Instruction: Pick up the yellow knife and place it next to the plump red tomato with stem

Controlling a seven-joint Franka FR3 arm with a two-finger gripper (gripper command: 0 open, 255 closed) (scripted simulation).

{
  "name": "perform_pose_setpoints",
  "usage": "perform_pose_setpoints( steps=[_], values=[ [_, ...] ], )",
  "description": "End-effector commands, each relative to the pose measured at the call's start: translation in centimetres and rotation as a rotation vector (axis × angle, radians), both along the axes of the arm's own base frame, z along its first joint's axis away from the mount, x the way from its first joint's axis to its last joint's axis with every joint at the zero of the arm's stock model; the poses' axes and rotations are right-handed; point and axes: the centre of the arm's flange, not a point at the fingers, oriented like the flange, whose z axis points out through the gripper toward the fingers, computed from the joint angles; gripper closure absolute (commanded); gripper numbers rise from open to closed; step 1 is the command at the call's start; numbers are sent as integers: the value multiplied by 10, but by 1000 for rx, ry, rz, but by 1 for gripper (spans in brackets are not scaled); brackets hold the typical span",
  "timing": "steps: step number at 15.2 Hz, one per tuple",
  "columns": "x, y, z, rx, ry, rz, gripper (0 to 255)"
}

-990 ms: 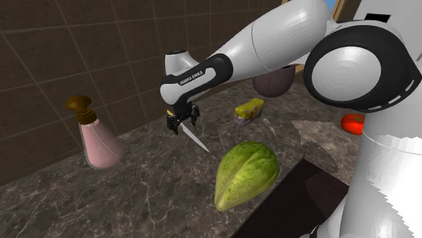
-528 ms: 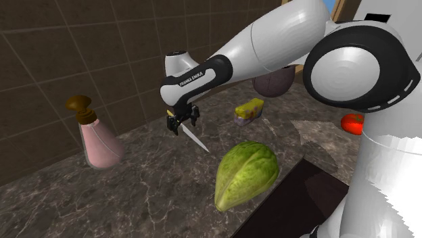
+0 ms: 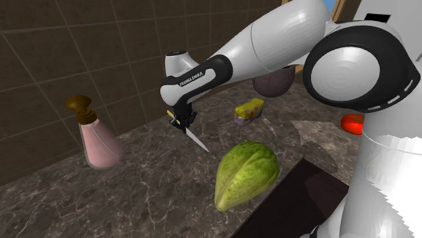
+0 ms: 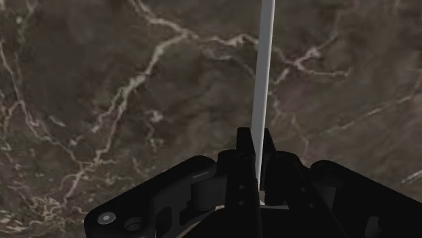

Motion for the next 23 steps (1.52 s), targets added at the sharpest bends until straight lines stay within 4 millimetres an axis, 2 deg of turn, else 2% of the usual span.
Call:
perform_pose_setpoints(
  steps=[1,2,23],
  values=[
    [0,0,0,0,0,0,255],
    [0,0,0,0,0,0,255],
    [0,0,111,0,0,0,255]
  ],
)
